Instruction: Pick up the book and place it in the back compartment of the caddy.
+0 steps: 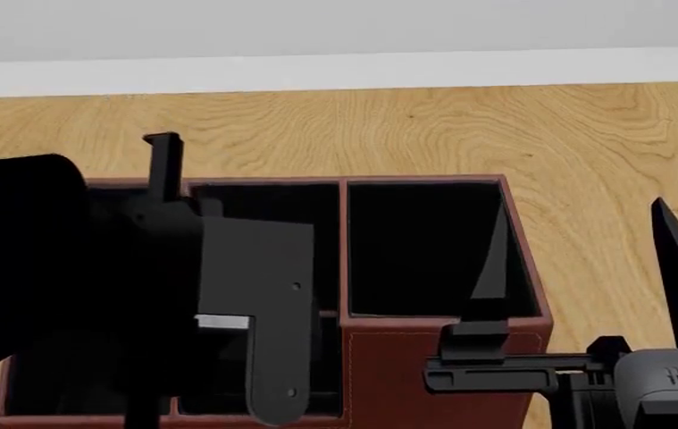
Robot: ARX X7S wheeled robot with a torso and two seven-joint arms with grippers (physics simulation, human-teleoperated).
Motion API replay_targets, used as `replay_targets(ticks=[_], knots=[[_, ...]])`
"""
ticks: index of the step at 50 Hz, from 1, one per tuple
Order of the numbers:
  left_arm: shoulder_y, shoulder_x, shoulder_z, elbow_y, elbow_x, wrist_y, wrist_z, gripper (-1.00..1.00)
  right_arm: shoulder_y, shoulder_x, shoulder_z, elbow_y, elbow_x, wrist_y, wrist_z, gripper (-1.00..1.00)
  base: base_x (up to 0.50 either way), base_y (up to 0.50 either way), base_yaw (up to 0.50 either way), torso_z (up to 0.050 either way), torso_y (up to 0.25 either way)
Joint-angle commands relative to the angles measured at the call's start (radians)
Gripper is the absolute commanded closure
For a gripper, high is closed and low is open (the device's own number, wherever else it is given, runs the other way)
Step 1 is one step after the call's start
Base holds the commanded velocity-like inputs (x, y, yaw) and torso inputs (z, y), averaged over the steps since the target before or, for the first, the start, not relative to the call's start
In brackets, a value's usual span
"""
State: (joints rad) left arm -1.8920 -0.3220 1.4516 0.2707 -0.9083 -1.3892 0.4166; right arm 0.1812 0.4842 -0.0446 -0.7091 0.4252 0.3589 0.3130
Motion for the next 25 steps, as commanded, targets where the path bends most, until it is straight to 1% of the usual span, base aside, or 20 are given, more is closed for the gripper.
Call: replay_targets(ticks=[1,25], knots=[[0.019,0.005,0.016,-0.036,0.079,0.042,-0.031,1.0,-0.004,0.002,0.001,0.001,0.001,-0.003,0.003,-1.0,0.0,0.0,0.0,0.0,0.0],[0.065,0.012,0.089,-0.124,0.147,0.145,-0.01,1.0,0.007,0.002,-0.013,0.029,-0.003,-0.013,-0.001,-1.0,0.0,0.0,0.0,0.0,0.001]])
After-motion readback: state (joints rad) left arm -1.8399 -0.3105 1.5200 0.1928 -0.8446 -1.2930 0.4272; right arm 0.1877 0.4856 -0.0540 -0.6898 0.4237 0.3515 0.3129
